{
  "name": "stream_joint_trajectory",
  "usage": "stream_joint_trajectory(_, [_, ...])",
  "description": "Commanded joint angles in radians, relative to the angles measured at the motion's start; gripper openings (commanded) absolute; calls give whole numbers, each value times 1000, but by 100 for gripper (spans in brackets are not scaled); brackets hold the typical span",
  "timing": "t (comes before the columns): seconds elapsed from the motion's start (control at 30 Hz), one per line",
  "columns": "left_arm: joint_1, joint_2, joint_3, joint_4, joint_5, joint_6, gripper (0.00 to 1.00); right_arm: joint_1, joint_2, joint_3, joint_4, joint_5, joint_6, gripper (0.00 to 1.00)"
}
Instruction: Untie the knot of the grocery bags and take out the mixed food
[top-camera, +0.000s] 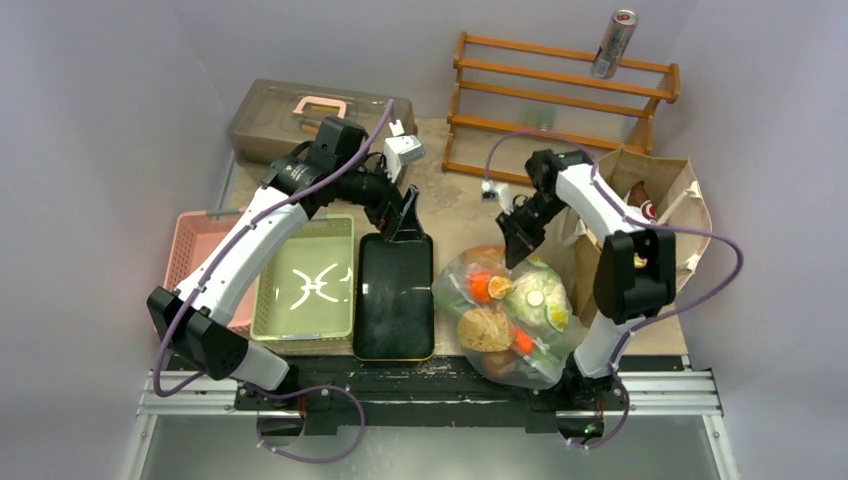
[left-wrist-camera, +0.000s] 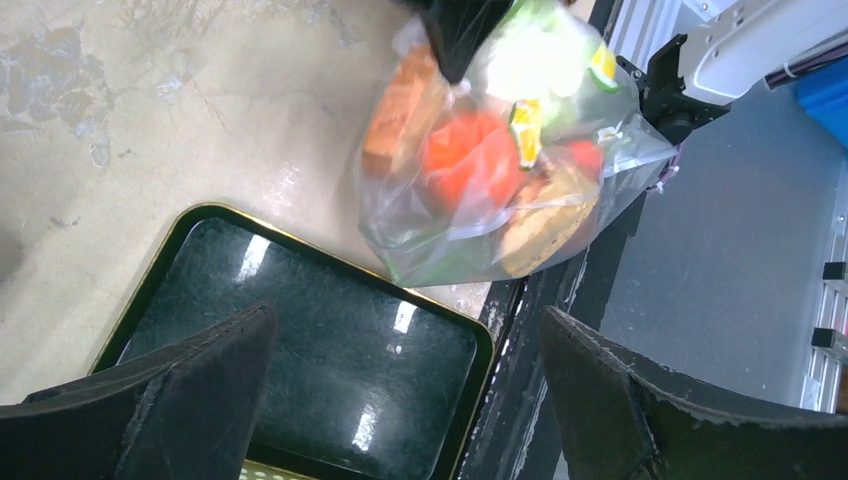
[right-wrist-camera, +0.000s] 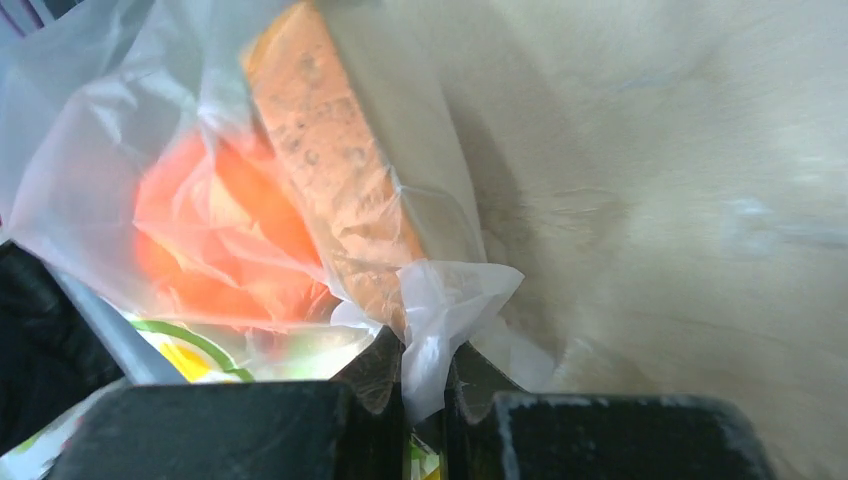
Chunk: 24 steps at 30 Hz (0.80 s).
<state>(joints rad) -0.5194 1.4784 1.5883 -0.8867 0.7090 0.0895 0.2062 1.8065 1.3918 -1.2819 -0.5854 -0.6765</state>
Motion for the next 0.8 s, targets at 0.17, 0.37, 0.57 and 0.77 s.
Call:
stream_joint_trajectory(0.17, [69, -96, -32, 58, -11, -96, 100, -13, -197, 515, -29, 125, 166, 0])
stream_joint_trajectory(0.37, [148, -128, -77, 103, -3, -145, 100, 149, -397, 222, 173, 354, 104, 0])
stream_joint_trajectory(0.57, [139, -123, -129, 69, -7, -66, 100, 264, -509, -160, 273, 428, 16, 43])
stream_joint_trajectory(0.77, [90, -121, -140, 18, -17, 55, 100, 251, -588, -80, 245, 290, 102, 99])
